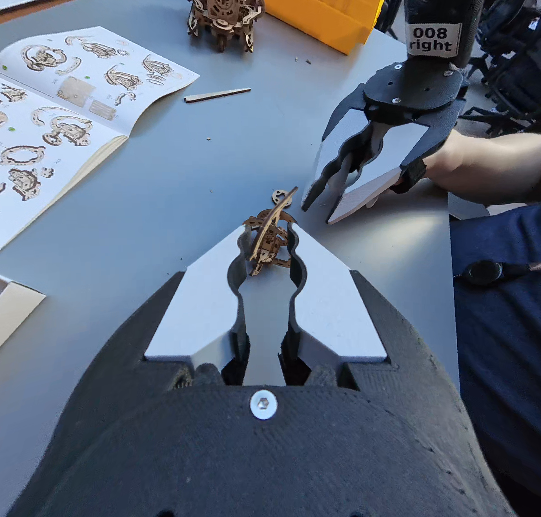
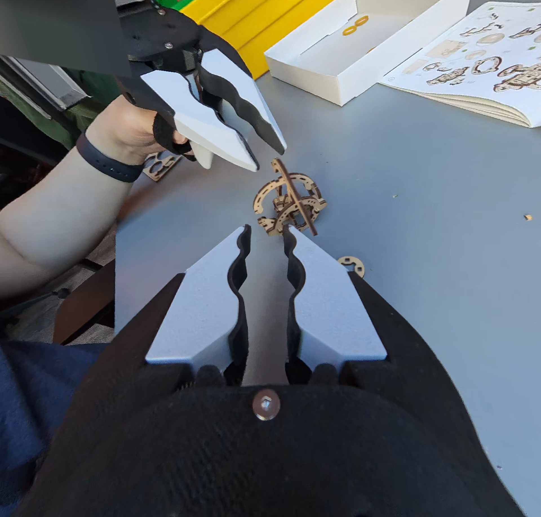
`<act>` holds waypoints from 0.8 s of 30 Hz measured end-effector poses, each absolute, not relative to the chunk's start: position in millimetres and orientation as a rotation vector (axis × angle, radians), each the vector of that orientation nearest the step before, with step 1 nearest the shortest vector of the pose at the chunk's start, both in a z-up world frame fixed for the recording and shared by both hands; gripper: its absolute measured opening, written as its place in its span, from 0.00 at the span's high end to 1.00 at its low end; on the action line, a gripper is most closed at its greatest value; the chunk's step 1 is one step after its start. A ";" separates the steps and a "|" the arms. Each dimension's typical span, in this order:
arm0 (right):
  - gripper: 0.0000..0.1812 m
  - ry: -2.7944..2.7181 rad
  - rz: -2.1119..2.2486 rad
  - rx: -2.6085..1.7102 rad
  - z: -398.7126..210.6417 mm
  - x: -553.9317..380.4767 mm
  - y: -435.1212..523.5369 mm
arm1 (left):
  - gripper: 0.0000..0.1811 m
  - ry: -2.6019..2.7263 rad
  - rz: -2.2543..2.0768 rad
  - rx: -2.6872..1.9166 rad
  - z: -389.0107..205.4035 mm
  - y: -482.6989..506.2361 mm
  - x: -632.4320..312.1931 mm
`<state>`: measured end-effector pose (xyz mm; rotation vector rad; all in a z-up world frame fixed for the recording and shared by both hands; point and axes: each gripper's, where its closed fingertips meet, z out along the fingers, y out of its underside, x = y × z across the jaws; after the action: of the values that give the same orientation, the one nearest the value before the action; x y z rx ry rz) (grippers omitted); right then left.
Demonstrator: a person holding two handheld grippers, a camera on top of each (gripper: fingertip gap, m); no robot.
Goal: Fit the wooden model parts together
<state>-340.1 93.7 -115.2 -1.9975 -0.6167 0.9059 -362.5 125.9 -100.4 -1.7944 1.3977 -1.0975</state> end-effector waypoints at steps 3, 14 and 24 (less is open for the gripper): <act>0.88 -0.635 0.855 -2.031 -121.8 -341.1 100.5 | 0.88 1.392 -1.102 -1.781 -100.3 120.8 -362.2; 0.89 -0.698 0.795 -2.079 -124.5 -339.5 127.6 | 0.88 1.405 -1.069 -1.819 -110.7 95.1 -366.5; 0.87 -0.766 0.874 -2.031 -119.7 -328.8 118.7 | 0.89 1.404 -1.106 -1.807 -113.0 74.7 -364.2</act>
<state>-328.8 118.7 -119.7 -2.0307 -0.7659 0.8745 -364.2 74.7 -113.0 -1.8073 1.4036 -1.1062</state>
